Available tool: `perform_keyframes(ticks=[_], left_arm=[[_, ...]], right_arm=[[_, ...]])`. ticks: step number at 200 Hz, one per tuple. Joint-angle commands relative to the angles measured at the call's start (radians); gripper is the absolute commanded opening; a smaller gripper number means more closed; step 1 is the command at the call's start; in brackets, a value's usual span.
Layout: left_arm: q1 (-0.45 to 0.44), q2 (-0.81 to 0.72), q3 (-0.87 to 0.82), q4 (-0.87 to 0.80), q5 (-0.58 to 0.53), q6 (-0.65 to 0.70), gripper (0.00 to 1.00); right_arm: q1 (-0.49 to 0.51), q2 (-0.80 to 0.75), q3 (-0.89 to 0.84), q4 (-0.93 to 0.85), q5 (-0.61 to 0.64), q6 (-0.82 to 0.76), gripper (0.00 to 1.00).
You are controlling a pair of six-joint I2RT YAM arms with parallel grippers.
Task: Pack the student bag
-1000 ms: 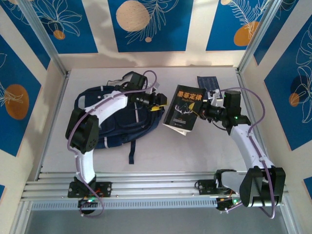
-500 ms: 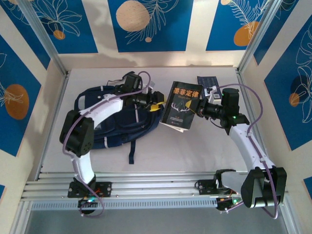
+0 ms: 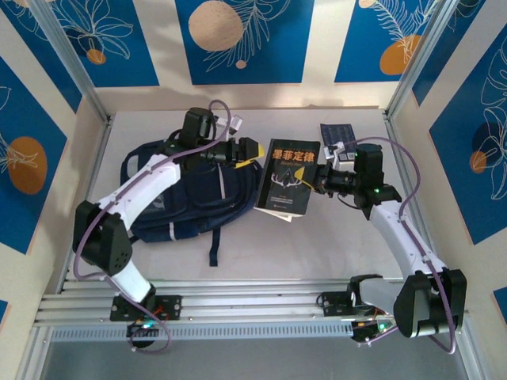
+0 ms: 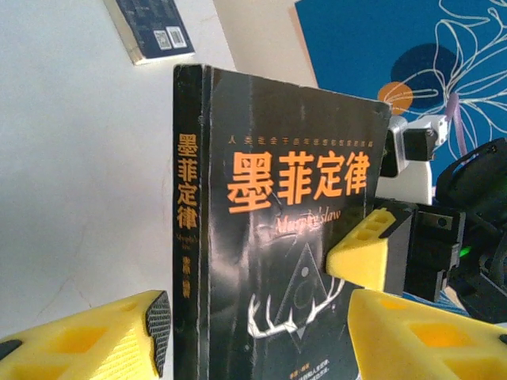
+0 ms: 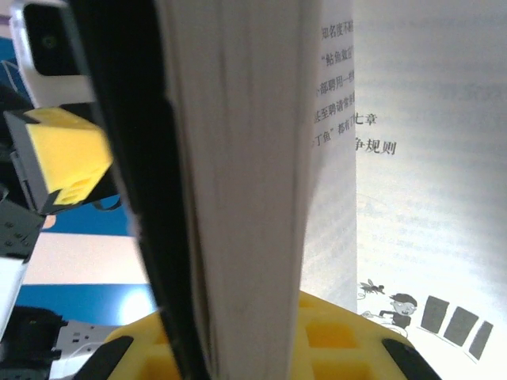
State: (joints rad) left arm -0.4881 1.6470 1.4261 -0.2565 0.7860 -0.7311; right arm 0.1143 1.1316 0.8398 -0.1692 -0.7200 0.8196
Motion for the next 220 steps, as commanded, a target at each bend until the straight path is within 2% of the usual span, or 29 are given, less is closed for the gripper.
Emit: perform_keyframes(ticks=[1, 29, 61, 116, 152, 173, 185, 202, 214, 220], left_arm=[[0.009, 0.024, -0.024, 0.07, 0.094, -0.039, 0.61], [0.008, 0.031, -0.042, 0.141, 0.111, -0.093, 0.59], [0.001, 0.038, -0.093, 0.324, 0.155, -0.219, 0.55], [-0.003, 0.032, -0.136, 0.43, 0.161, -0.295, 0.29], [-0.003, 0.022, -0.13, 0.423, 0.153, -0.294, 0.19], [-0.003, 0.021, -0.126, 0.421, 0.149, -0.297, 0.16], [-0.001, 0.017, -0.124, 0.419, 0.147, -0.298, 0.15], [0.002, 0.008, -0.124, 0.413, 0.133, -0.298, 0.11], [0.004, 0.002, -0.127, 0.413, 0.123, -0.301, 0.08], [0.005, -0.001, -0.126, 0.413, 0.12, -0.302, 0.08]], right_arm=[[0.039, -0.011, 0.001, 0.109, -0.096, 0.033, 0.0], [0.075, -0.012, 0.002, 0.131, -0.092, 0.039, 0.0], [0.094, -0.009, -0.009, 0.156, -0.083, 0.05, 0.0], [0.094, -0.007, -0.026, 0.153, -0.049, 0.043, 0.0], [0.086, -0.003, -0.037, 0.124, -0.022, 0.033, 0.0], [0.083, -0.005, -0.034, 0.097, -0.001, 0.019, 0.0], [0.081, -0.01, -0.02, 0.043, 0.045, -0.004, 0.14], [0.076, -0.026, -0.003, -0.051, 0.139, -0.037, 0.44], [0.07, -0.046, -0.001, -0.104, 0.213, -0.035, 0.59], [0.066, -0.06, -0.006, -0.121, 0.243, -0.032, 0.63]])
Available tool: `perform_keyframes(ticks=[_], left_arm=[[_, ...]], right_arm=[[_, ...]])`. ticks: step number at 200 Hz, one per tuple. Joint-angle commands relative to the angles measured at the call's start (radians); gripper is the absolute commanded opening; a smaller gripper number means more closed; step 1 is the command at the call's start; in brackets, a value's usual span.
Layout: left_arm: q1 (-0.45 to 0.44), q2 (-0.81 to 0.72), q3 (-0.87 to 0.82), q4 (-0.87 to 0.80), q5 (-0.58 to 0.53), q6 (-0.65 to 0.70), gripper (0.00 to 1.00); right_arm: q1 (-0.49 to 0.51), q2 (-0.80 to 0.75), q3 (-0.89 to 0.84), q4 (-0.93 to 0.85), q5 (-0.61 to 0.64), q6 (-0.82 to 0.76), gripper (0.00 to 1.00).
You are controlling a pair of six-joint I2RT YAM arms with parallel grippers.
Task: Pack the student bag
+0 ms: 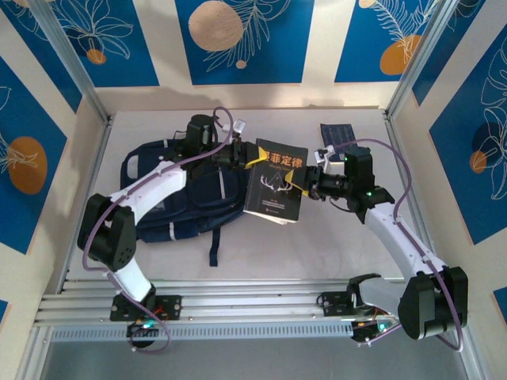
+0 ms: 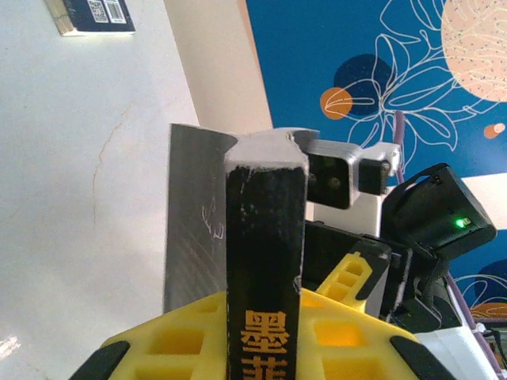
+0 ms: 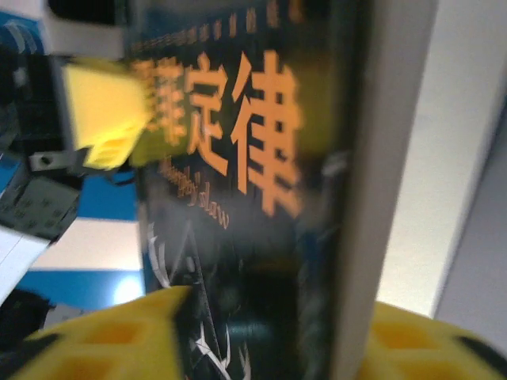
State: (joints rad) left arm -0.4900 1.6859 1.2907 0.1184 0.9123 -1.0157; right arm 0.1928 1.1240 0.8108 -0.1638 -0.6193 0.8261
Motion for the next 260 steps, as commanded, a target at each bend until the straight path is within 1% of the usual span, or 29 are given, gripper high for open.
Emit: perform_keyframes(ticks=[1, 11, 14, 20, 32, 39, 48, 59, 64, 75, 85, 99, 114, 129, 146, 161, 194, 216, 229, 241, 260], left_arm=[[0.007, -0.041, 0.01, 0.038, -0.008, -0.019, 0.07], [0.008, -0.043, 0.01, 0.038, -0.013, -0.021, 0.06], [0.008, -0.044, 0.009, 0.038, -0.016, -0.022, 0.06], [0.009, -0.046, 0.009, 0.038, -0.02, -0.022, 0.05], [0.011, -0.049, 0.011, 0.035, -0.032, -0.024, 0.03], [0.011, -0.054, 0.011, 0.031, -0.047, -0.021, 0.01], [0.013, -0.067, 0.008, 0.03, -0.082, -0.017, 0.0], [0.013, -0.095, -0.001, 0.033, -0.157, -0.013, 0.0], [0.014, -0.108, -0.009, 0.042, -0.195, -0.018, 0.0], [0.013, -0.14, -0.032, 0.09, -0.282, -0.052, 0.0], [0.012, -0.164, -0.048, 0.133, -0.365, -0.09, 0.0], [0.005, -0.189, -0.07, 0.189, -0.474, -0.154, 0.0], [-0.005, -0.202, -0.086, 0.242, -0.569, -0.222, 0.0], [-0.018, -0.2, -0.082, 0.277, -0.615, -0.26, 0.0], [-0.031, -0.2, -0.062, 0.286, -0.642, -0.267, 0.0], [-0.038, -0.206, -0.051, 0.28, -0.663, -0.275, 0.0], [-0.045, -0.232, -0.066, 0.283, -0.702, -0.305, 0.0], [-0.051, -0.264, -0.093, 0.283, -0.731, -0.325, 0.0], [-0.052, -0.281, -0.106, 0.279, -0.732, -0.337, 0.0], [-0.052, -0.309, -0.13, 0.26, -0.749, -0.352, 0.0], [-0.051, -0.363, -0.172, 0.219, -0.782, -0.358, 0.0]], right_arm=[[-0.015, -0.055, 0.022, -0.129, 0.148, -0.038, 0.63], [-0.023, -0.077, 0.014, -0.145, 0.176, -0.031, 0.66], [-0.025, -0.083, 0.012, -0.149, 0.185, -0.028, 0.69], [-0.028, -0.097, 0.01, -0.159, 0.207, -0.025, 0.7], [-0.029, -0.123, 0.021, -0.224, 0.282, -0.021, 0.72], [-0.028, -0.144, 0.025, -0.257, 0.321, -0.015, 0.76], [-0.025, -0.174, 0.023, -0.283, 0.357, 0.01, 0.77], [-0.014, -0.214, 0.003, -0.285, 0.371, 0.061, 0.83], [-0.008, -0.225, -0.003, -0.286, 0.372, 0.09, 0.85], [0.0, -0.252, -0.014, -0.28, 0.363, 0.179, 0.89], [0.02, -0.28, -0.035, -0.233, 0.349, 0.269, 0.94], [0.079, -0.311, -0.068, -0.141, 0.361, 0.39, 0.99], [0.192, -0.316, -0.088, -0.05, 0.424, 0.487, 1.0], [0.28, -0.284, -0.09, 0.033, 0.469, 0.551, 1.0], [0.365, -0.238, -0.098, 0.162, 0.521, 0.62, 1.0], [0.41, -0.197, -0.105, 0.253, 0.566, 0.67, 0.99], [0.439, -0.101, -0.093, 0.432, 0.61, 0.707, 1.0], [0.439, -0.047, -0.067, 0.505, 0.636, 0.72, 0.99], [0.439, -0.019, -0.054, 0.535, 0.665, 0.742, 0.94], [0.436, 0.008, -0.03, 0.565, 0.681, 0.749, 0.86], [0.418, 0.013, 0.02, 0.537, 0.706, 0.723, 0.74]])
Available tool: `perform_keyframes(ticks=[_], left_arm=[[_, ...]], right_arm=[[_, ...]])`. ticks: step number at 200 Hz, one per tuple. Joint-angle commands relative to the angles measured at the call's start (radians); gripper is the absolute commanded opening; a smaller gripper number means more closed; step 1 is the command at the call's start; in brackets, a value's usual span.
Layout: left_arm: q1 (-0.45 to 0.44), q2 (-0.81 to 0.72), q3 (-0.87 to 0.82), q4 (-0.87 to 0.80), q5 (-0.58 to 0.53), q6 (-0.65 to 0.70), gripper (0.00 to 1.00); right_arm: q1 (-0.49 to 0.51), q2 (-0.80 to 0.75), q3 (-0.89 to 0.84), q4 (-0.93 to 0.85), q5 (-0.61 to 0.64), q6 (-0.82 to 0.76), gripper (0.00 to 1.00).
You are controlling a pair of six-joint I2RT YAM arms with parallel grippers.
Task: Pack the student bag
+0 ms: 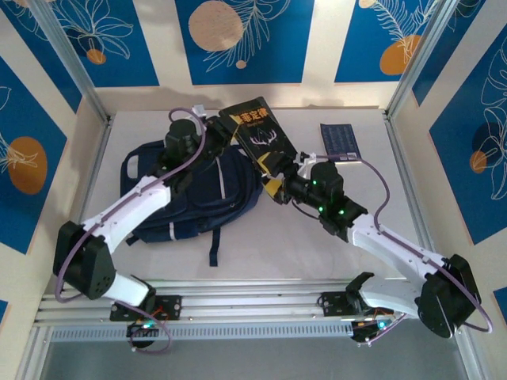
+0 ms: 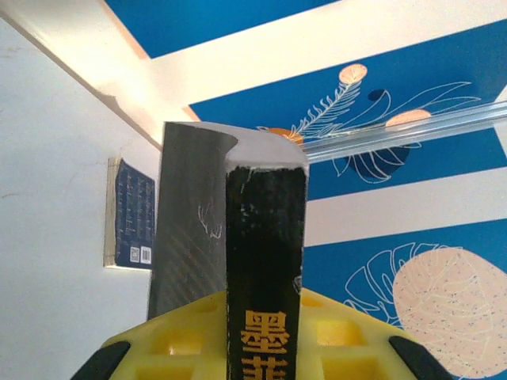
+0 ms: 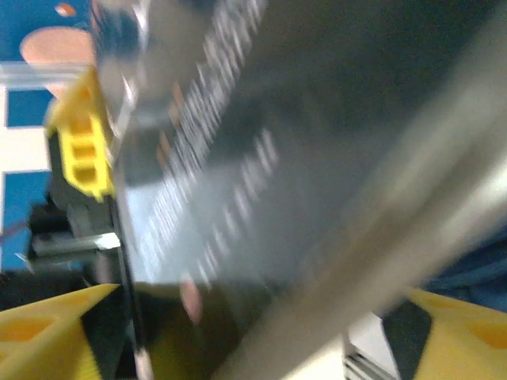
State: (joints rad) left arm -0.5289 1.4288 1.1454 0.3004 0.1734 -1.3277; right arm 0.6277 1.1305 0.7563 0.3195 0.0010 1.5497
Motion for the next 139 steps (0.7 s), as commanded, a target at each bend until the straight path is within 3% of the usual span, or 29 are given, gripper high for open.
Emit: perform_keyframes(ticks=[1, 34, 77, 119, 134, 139], left_arm=[[-0.012, -0.109, -0.029, 0.034, -0.045, -0.046, 0.0], [-0.013, -0.177, -0.084, -0.024, -0.07, -0.053, 0.0], [-0.017, -0.203, -0.107, -0.061, -0.063, -0.075, 0.0], [-0.021, -0.209, -0.101, -0.116, -0.076, -0.083, 0.0], [-0.021, -0.205, -0.096, -0.138, -0.068, -0.076, 0.0], [-0.021, -0.207, -0.095, -0.148, -0.066, -0.061, 0.05]], right_arm=[[-0.018, 0.006, 0.078, 0.05, 0.087, -0.002, 0.73], [-0.052, 0.001, 0.176, -0.04, 0.112, -0.074, 0.53], [-0.064, 0.071, 0.267, -0.031, 0.062, -0.145, 0.35], [-0.041, 0.131, 0.279, 0.05, 0.023, -0.173, 0.3], [-0.038, 0.127, 0.287, 0.016, 0.017, -0.212, 0.14], [-0.039, 0.12, 0.293, -0.018, 0.022, -0.224, 0.09]])
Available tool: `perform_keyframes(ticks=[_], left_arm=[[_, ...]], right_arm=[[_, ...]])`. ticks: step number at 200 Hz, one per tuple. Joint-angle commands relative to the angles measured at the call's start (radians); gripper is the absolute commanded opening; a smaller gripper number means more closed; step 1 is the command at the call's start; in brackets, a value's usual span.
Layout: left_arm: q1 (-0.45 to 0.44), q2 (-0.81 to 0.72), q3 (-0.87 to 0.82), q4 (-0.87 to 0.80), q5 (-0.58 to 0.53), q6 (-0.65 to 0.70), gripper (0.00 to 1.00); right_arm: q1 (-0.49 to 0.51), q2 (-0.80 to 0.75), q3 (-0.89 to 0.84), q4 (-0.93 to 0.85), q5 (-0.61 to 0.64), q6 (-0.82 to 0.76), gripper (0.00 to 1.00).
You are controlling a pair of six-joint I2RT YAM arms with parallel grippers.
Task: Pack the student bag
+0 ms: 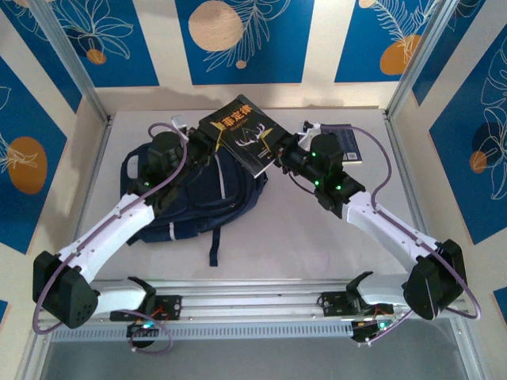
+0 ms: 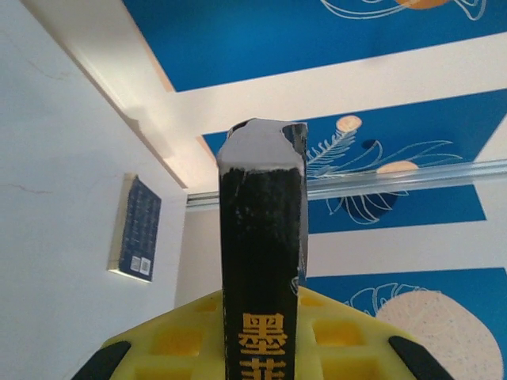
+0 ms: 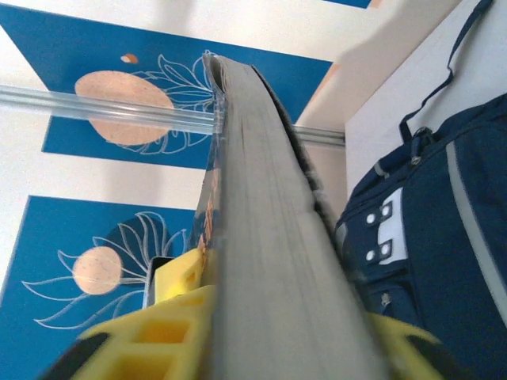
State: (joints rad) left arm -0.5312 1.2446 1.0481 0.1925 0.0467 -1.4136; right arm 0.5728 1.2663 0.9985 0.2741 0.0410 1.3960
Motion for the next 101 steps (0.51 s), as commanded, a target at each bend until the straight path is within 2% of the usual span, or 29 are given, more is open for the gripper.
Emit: perform_keyframes(ticks=[1, 14, 28, 40, 53, 81, 101], left_arm=[[-0.018, -0.023, 0.003, -0.043, 0.061, 0.028, 0.06], [-0.016, -0.033, 0.019, -0.11, 0.062, 0.083, 0.25], [-0.01, -0.046, 0.036, -0.202, 0.066, 0.157, 0.48], [0.001, -0.044, 0.065, -0.306, 0.074, 0.248, 0.6], [0.025, -0.028, 0.1, -0.433, 0.105, 0.318, 0.66], [0.086, 0.022, 0.121, -0.479, 0.304, 0.489, 0.71], [0.11, 0.057, 0.093, -0.382, 0.503, 0.519, 0.74]], right_arm=[[0.014, -0.021, 0.052, 0.014, -0.016, -0.076, 0.07], [0.001, -0.048, 0.045, -0.034, -0.017, -0.114, 0.0], [-0.041, -0.084, 0.018, -0.077, -0.05, -0.128, 0.0], [-0.097, -0.112, -0.02, -0.076, -0.128, -0.126, 0.0], [-0.162, -0.135, -0.064, -0.049, -0.247, -0.117, 0.0], [-0.293, -0.188, -0.127, -0.052, -0.512, -0.16, 0.0], [-0.372, -0.226, -0.195, -0.016, -0.671, -0.144, 0.0]])
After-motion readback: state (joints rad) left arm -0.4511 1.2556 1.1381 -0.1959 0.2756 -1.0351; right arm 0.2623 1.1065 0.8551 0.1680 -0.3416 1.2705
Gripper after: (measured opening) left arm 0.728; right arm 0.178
